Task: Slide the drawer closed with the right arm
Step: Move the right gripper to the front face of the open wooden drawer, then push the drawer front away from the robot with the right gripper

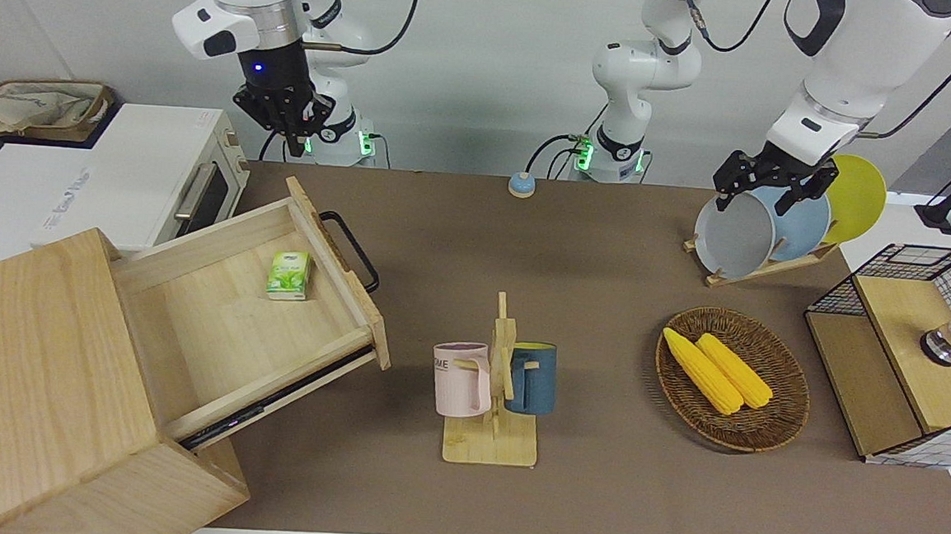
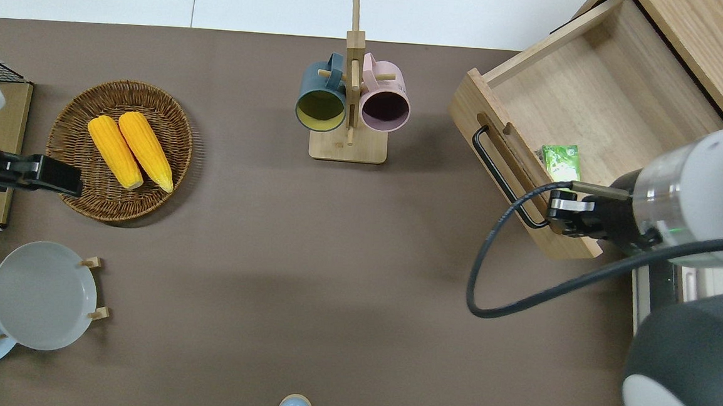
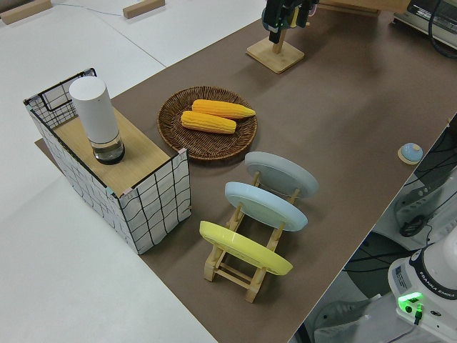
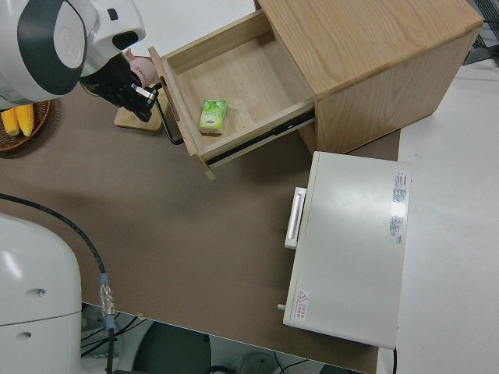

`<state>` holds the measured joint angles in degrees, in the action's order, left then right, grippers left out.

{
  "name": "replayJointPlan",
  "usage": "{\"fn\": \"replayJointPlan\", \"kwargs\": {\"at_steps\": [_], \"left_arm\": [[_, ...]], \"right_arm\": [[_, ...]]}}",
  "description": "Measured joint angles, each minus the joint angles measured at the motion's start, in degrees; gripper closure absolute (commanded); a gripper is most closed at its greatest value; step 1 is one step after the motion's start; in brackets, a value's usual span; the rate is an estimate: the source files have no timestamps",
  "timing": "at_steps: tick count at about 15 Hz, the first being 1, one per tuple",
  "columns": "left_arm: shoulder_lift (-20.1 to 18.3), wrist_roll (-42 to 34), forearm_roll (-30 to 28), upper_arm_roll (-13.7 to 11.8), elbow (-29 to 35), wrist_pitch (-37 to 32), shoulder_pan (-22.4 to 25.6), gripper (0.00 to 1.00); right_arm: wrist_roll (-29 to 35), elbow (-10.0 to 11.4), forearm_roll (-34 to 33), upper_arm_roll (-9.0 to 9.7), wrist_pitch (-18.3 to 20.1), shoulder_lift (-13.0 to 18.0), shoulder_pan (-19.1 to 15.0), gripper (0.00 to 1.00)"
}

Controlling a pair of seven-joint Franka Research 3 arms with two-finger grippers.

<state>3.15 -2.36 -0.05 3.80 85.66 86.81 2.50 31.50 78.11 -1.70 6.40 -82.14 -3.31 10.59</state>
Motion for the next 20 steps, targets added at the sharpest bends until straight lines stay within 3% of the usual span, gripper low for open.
{"fn": "replayJointPlan", "kwargs": {"at_steps": [4,6,11,15,20], "left_arm": [[0.0,0.0,0.0,0.0,0.0,0.0,0.0,0.01],[0.0,0.0,0.0,0.0,0.0,0.0,0.0,0.01],[0.0,0.0,0.0,0.0,0.0,0.0,0.0,0.01],[0.0,0.0,0.0,0.0,0.0,0.0,0.0,0.01],[0.0,0.0,0.0,0.0,0.0,0.0,0.0,0.01]], "right_arm": [[14.4,0.05,0.2,0.02,-1.73,-1.65,5.43,1.0],[20.48,0.09,1.35,0.01,-2.84,-2.98,6.31,1.0],[29.56,0.56,3.27,-0.24,-5.09,-6.02,6.32,1.0],[34.64,2.61,3.39,-0.24,-8.03,-7.96,6.33,1.0],[39.73,4.25,3.39,-0.4,-9.03,-9.65,6.32,1.0]]}}
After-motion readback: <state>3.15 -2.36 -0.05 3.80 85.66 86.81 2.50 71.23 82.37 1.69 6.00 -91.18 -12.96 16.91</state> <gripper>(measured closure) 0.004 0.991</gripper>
